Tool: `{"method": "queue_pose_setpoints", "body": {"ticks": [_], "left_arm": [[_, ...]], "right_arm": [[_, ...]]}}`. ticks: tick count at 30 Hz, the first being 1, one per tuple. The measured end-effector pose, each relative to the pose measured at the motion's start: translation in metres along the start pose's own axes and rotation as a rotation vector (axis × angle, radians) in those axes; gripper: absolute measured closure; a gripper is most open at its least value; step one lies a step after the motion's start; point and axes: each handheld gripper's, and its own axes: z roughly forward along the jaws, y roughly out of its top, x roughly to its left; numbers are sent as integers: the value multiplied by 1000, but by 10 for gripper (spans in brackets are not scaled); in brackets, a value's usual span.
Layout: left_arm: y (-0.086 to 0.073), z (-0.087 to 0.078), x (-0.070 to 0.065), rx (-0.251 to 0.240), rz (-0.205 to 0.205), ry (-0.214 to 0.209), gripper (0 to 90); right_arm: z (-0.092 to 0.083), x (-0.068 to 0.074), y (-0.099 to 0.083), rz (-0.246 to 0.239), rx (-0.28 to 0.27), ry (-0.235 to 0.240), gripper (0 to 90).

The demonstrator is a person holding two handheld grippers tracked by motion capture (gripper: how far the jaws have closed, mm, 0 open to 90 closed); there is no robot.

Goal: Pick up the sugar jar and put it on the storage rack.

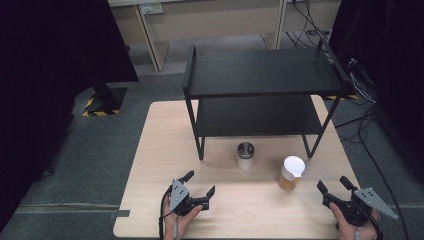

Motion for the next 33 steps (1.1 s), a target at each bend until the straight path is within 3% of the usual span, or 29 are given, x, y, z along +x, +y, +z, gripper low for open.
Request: {"method": "queue_pose_setpoints", "body": {"ticks": [8,18,33], "left_arm": [[3,19,-8,5,3,-26,40],[11,63,-19,19,14,-62,35],[24,110,-19,60,14,-80,50]], "right_arm": [[1,0,1,9,6,-3,118],[1,0,1,9,4,-1,117],[2,0,2,0,10,5,117]]}}
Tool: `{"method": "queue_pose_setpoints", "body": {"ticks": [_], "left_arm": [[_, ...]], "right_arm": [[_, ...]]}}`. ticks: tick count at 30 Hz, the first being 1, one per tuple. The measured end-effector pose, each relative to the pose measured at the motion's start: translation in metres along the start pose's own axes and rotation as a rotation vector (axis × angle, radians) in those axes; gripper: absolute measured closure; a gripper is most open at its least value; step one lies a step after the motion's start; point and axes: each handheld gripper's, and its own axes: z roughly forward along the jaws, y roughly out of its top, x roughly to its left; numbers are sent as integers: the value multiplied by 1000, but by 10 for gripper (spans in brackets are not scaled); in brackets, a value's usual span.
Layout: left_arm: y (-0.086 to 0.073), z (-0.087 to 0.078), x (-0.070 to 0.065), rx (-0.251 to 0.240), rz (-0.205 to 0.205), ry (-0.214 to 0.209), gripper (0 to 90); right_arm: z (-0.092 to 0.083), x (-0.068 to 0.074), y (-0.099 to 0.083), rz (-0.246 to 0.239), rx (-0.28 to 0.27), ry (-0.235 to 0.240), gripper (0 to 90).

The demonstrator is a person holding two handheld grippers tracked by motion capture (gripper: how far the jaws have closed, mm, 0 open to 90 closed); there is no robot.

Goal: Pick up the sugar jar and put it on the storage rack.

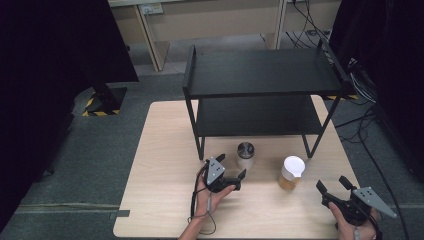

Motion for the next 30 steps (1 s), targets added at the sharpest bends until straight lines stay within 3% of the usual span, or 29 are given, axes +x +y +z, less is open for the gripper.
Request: {"method": "queue_pose_setpoints", "body": {"ticks": [16,25,30], "left_arm": [[16,38,-3,58,2,10,110],[27,51,-10,116,25,33,239],[28,51,-10,117,34,19,305]], "right_arm": [[1,0,1,-2,7,9,117],[0,-2,1,7,7,16,118],[0,-2,1,9,8,17,118]]}}
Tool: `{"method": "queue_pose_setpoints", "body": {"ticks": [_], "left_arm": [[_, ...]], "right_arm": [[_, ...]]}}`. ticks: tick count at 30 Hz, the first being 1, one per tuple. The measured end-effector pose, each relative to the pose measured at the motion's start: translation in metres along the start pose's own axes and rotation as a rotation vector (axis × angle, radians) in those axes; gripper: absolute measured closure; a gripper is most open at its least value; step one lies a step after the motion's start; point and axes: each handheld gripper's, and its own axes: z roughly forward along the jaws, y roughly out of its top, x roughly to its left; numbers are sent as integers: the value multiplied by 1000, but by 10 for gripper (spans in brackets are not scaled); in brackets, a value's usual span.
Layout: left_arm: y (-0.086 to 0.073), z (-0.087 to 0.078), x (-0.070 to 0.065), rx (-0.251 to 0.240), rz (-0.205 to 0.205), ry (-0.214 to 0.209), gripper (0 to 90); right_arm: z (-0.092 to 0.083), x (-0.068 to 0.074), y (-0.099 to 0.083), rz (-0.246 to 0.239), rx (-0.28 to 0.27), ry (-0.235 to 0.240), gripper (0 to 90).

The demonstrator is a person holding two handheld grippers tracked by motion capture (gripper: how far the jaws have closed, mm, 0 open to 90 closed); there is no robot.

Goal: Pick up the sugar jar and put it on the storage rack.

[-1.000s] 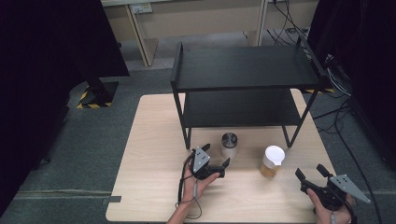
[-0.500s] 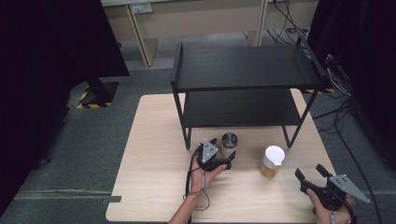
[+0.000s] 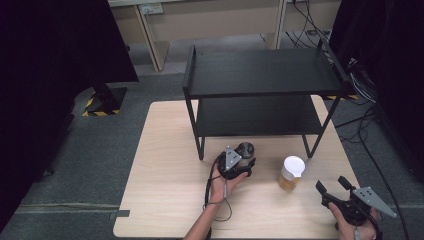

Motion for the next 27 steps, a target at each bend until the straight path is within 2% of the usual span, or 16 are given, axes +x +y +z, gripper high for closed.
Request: {"method": "queue_pose_setpoints", "body": {"ticks": [3,6,10,20,27], "left_arm": [[-1,0,0,-3,-2,-2,308],[-2,-2,-1,-9,12,-2,309],[-8,-10,-4,-40,21,-9,309],[-12,-51,-11,-149,33,11,310],[-11,-80,-14,-213,24,36,310]], "right_arm": [[0,0,0,0,0,-1,118],[0,0,0,-2,-1,-2,118],[0,0,0,0,2,-1,119],[0,1,0,-2,2,-2,119],[0,0,1,1,3,-2,120]]}}
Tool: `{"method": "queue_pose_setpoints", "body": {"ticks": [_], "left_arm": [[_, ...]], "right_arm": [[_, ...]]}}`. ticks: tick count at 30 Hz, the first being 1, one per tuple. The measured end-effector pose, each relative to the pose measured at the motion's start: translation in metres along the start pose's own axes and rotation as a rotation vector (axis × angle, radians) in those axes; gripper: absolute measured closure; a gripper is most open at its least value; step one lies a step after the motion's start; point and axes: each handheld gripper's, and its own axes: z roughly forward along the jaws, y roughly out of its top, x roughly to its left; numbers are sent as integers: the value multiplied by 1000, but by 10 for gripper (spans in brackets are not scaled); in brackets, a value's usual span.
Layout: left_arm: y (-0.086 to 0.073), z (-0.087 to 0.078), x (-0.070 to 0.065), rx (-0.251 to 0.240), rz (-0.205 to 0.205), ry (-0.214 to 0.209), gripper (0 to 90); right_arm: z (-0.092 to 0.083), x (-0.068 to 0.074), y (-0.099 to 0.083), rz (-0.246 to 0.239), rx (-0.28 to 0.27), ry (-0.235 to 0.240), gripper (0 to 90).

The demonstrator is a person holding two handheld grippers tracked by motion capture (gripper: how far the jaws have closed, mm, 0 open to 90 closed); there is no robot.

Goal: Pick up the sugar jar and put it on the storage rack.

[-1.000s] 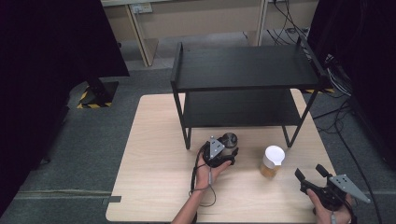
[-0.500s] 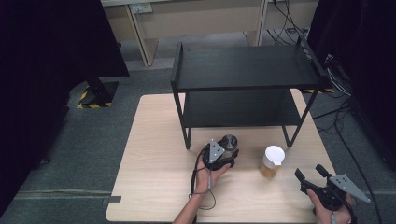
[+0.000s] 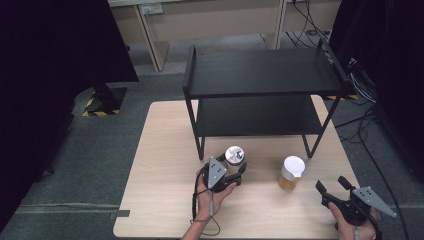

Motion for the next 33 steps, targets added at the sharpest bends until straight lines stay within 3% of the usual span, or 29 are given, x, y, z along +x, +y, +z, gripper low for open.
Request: {"method": "queue_pose_setpoints", "body": {"ticks": [6,19,33], "left_arm": [[12,-17,-1,-55,-13,27,310],[45,-36,-15,-129,36,109,310],[92,-44,-12,-153,65,173,310]], "right_arm": [[0,1,0,-2,1,-2,120],[0,0,0,5,2,0,120],[0,-1,1,12,3,1,120]]}}
